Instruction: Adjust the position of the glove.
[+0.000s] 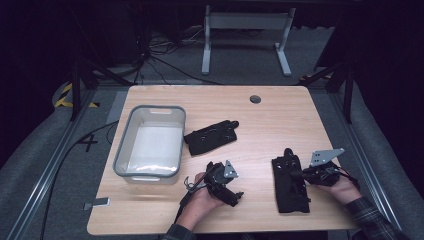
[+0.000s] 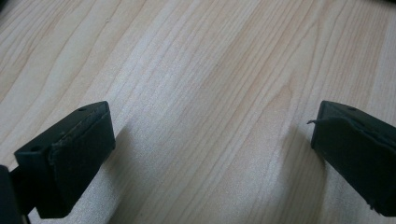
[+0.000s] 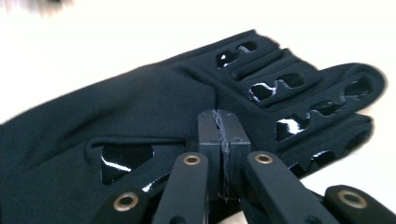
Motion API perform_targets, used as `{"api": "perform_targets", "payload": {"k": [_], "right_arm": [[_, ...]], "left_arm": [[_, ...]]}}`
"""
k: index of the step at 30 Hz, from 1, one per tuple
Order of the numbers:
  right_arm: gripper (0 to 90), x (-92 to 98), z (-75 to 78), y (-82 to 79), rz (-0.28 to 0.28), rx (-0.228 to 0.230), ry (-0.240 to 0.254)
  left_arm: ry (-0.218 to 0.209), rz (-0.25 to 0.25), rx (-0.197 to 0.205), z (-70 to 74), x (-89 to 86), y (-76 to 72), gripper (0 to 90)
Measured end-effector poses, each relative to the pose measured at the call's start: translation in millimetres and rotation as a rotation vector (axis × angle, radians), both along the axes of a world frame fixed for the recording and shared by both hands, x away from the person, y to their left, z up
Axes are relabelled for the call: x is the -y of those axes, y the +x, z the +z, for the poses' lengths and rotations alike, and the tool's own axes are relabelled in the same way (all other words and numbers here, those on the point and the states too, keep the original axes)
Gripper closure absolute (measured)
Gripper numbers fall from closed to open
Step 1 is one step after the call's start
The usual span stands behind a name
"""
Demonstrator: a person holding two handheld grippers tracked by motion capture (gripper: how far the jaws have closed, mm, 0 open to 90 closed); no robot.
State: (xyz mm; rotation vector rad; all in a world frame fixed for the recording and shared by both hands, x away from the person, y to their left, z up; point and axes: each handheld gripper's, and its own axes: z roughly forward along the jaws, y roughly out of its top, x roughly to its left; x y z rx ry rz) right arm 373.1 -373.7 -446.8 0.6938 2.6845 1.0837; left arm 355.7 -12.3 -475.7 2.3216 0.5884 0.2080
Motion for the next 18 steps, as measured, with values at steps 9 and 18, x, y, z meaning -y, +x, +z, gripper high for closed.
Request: {"api": "perform_targets", "payload": {"k": [9, 18], "right_arm": [[47.6, 34.0, 0.9, -9.4, -0.17, 0.042, 0.037], [23.2, 58.6, -12.2, -22.3, -0.227, 0.08, -0.003]], "left_arm": [[0.021, 0.037, -0.012, 9.2, -2.4, 1.3, 21.6], [0.051, 0.138, -0.016, 24.7, -4.8, 18.4, 71.9]]}}
